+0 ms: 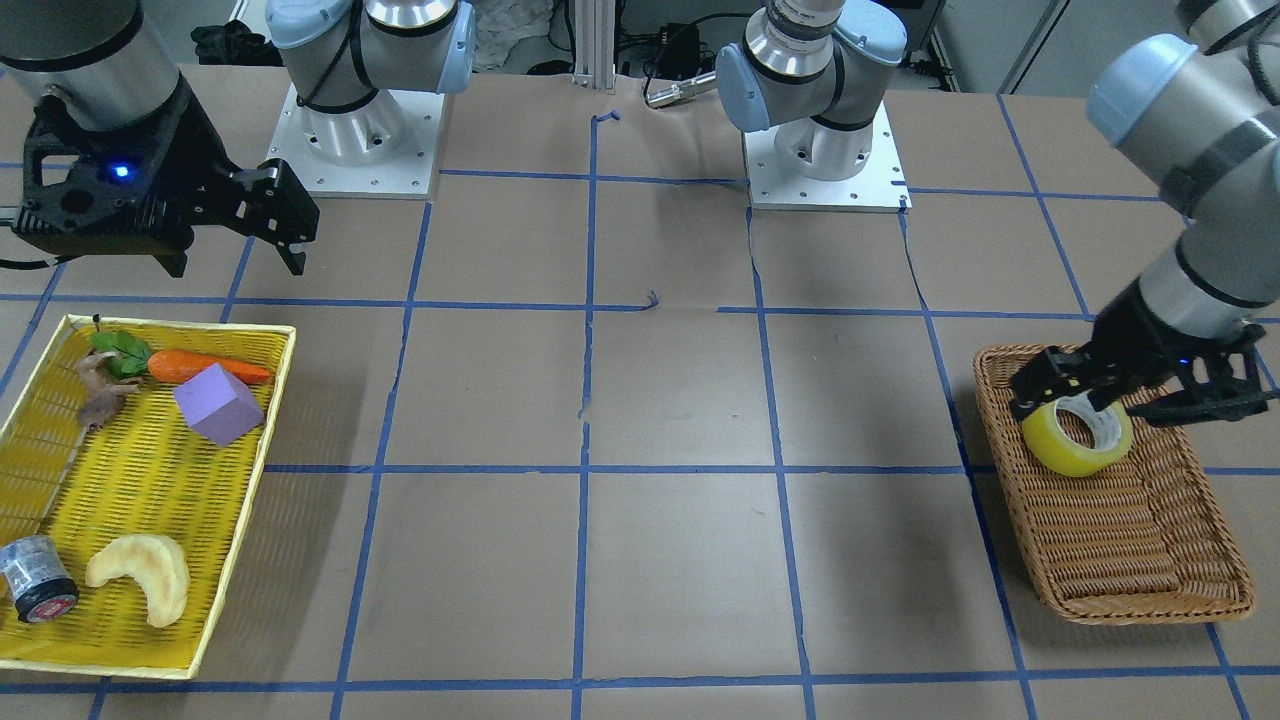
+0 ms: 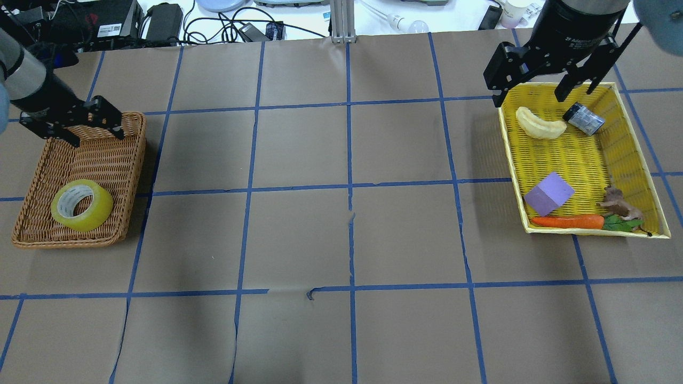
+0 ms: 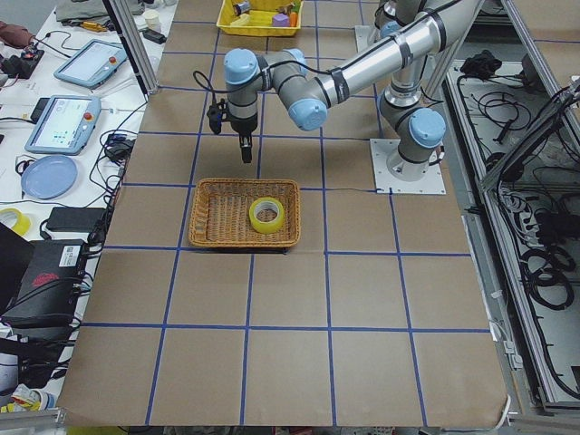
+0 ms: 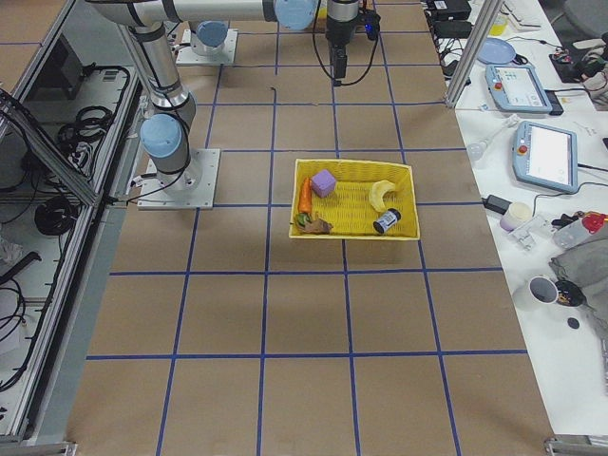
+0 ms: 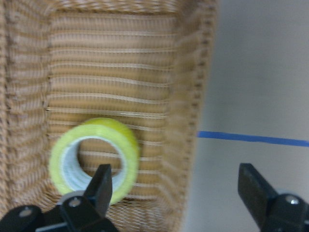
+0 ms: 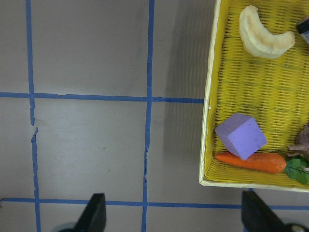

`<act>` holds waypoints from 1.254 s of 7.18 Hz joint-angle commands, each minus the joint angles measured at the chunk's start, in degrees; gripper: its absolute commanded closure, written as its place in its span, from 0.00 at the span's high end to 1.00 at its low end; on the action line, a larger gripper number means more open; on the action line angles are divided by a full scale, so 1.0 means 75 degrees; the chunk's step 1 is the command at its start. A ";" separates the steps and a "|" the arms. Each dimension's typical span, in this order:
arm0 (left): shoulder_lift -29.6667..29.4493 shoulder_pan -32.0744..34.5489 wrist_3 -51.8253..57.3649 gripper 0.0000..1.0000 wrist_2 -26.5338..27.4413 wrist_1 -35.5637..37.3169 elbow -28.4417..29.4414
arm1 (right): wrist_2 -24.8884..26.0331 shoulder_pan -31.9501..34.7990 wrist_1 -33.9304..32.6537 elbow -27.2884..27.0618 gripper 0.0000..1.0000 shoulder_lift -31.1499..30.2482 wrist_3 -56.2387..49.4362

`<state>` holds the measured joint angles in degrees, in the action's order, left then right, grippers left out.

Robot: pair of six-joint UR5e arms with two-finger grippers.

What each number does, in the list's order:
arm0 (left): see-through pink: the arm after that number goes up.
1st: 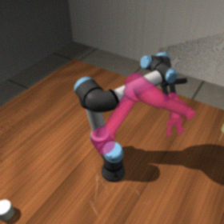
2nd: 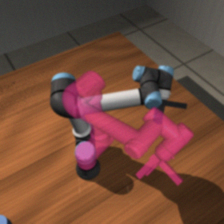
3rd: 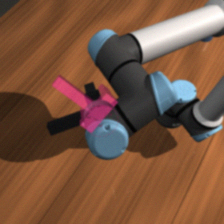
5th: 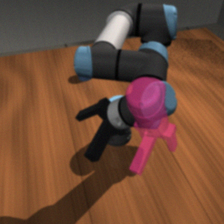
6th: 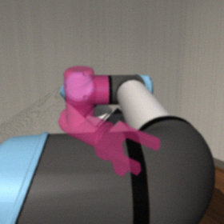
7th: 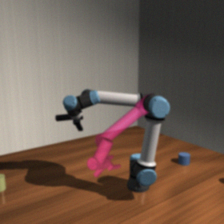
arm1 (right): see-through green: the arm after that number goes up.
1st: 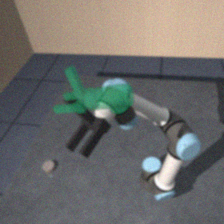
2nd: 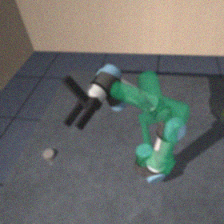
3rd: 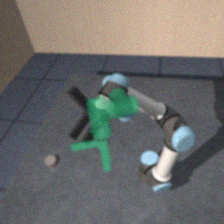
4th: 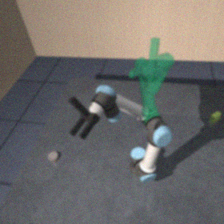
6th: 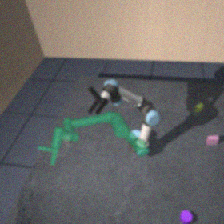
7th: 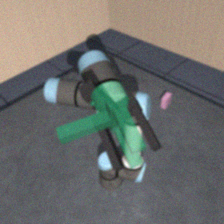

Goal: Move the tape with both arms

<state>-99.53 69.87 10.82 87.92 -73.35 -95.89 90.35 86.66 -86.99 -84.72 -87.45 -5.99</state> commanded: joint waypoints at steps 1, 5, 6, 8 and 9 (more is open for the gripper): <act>0.0413 0.1530 -0.1835 0.93 -0.0331 -0.0940 0.0140 | 0.0000 0.0012 0.0009 -0.0001 1.00 0.0000 0.0001; 0.0449 0.2578 -0.1947 0.93 -0.0274 -0.2393 0.1136 | 0.0000 0.0000 0.0009 -0.0001 1.00 0.0000 0.0001; 0.0461 0.2590 -0.1924 0.94 -0.0216 -0.2454 0.1219 | 0.0000 0.0012 0.0009 -0.0001 1.00 0.0000 0.0001; 0.0391 0.2602 -0.1924 0.97 -0.0215 -0.2466 0.1313 | 0.0000 0.0000 0.0009 -0.0001 1.00 0.0000 0.0001; 0.0414 0.2602 -0.1924 0.98 -0.0215 -0.2512 0.1302 | 0.0000 0.0012 0.0009 -0.0001 1.00 0.0000 0.0001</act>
<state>-96.51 89.34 -3.61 86.29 -91.88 -86.19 90.35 86.69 -86.92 -84.73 -87.45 -5.98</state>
